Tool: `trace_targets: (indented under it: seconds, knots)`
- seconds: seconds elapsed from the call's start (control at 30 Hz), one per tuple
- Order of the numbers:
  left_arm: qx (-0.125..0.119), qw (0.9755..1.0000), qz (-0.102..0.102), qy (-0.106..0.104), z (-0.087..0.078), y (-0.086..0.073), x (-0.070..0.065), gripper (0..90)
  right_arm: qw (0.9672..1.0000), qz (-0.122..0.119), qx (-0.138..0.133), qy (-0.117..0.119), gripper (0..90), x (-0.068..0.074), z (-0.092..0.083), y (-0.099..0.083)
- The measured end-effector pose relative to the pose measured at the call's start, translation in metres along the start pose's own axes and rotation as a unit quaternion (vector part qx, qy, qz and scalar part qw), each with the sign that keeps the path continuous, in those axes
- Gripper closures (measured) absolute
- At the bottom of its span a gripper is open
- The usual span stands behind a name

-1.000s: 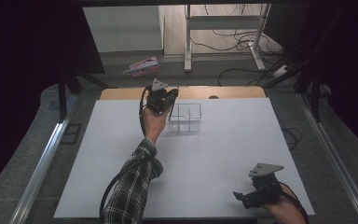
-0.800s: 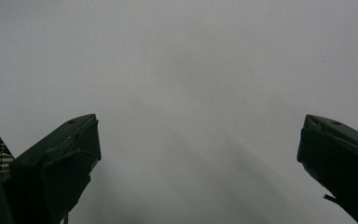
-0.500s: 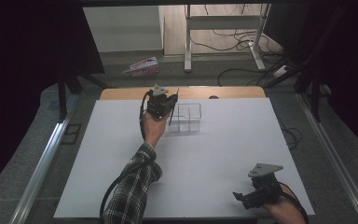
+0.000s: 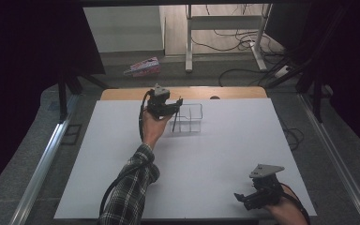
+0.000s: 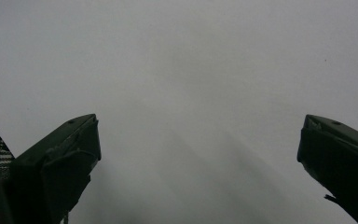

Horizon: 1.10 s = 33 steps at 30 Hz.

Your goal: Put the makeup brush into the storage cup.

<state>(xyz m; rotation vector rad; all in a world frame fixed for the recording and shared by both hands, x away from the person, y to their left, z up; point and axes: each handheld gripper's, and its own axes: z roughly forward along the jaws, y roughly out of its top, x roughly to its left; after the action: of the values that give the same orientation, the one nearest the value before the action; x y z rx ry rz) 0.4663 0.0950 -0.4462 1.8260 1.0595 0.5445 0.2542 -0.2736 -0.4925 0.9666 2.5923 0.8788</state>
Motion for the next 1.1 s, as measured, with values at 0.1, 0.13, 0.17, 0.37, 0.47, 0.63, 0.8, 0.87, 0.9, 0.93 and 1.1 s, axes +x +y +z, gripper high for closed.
trace_targets:
  seconds: [0.1, 0.13, 0.17, 0.37, 0.47, 0.63, 0.8, 0.87, 0.9, 0.93, 1.1]
  knots:
    - [0.017, 0.9998, 0.01, -0.004, -0.001, 0.003, 0.0, 14.4, 1.0, 0.0, 0.0, -0.001, 0.0, 0.0, 0.0, 0.0]
    - [0.018, 0.9997, 0.014, -0.003, -0.001, 0.004, -0.001, 11.5, 1.0, 0.001, -0.001, -0.002, 0.0, 0.0, 0.0, 0.0]
    - [0.021, 0.9997, 0.013, -0.009, -0.002, 0.004, 0.0, 9.5, 1.0, 0.002, -0.001, -0.002, 0.0, 0.0, 0.0, 0.0]
    - [0.037, 0.999, 0.012, -0.023, -0.003, 0.005, -0.001, 1.8, 1.0, 0.002, -0.003, -0.002, 0.0, 0.0, -0.001, 0.0]
    - [0.044, 0.9984, 0.019, -0.028, -0.004, 0.004, -0.003, 1.4, 1.0, 0.002, -0.003, -0.003, 0.0, 0.0, -0.001, 0.0]
    - [0.056, 0.9974, 0.033, -0.029, -0.007, 0.004, -0.005, 0.6, 1.0, 0.001, -0.002, -0.003, 0.0, 0.0, -0.001, 0.0]
    - [0.068, 0.9965, 0.04, -0.03, -0.01, 0.002, -0.006, 0.1, 1.0, -0.002, -0.003, -0.001, 0.0, 0.0, -0.001, 0.0]
    - [0.067, 0.9964, 0.041, -0.031, -0.012, 0.0, -0.005, 0.0, 1.0, -0.002, -0.003, -0.001, 0.0, 0.001, -0.001, 0.0]
    - [0.068, 0.9964, 0.04, -0.034, -0.013, -0.001, -0.004, 0.0, 1.0, -0.002, -0.003, -0.001, 0.0, 0.001, -0.001, 0.0]
    - [0.067, 0.9965, 0.037, -0.035, -0.014, -0.002, -0.004, 0.0, 1.0, -0.001, -0.002, -0.001, 0.0, 0.0, -0.001, 0.0]
    - [0.072, 0.9961, 0.038, -0.035, -0.02, -0.006, 0.0, 0.0, 1.0, 0.0, -0.003, -0.002, 0.0, 0.0, -0.001, 0.0]
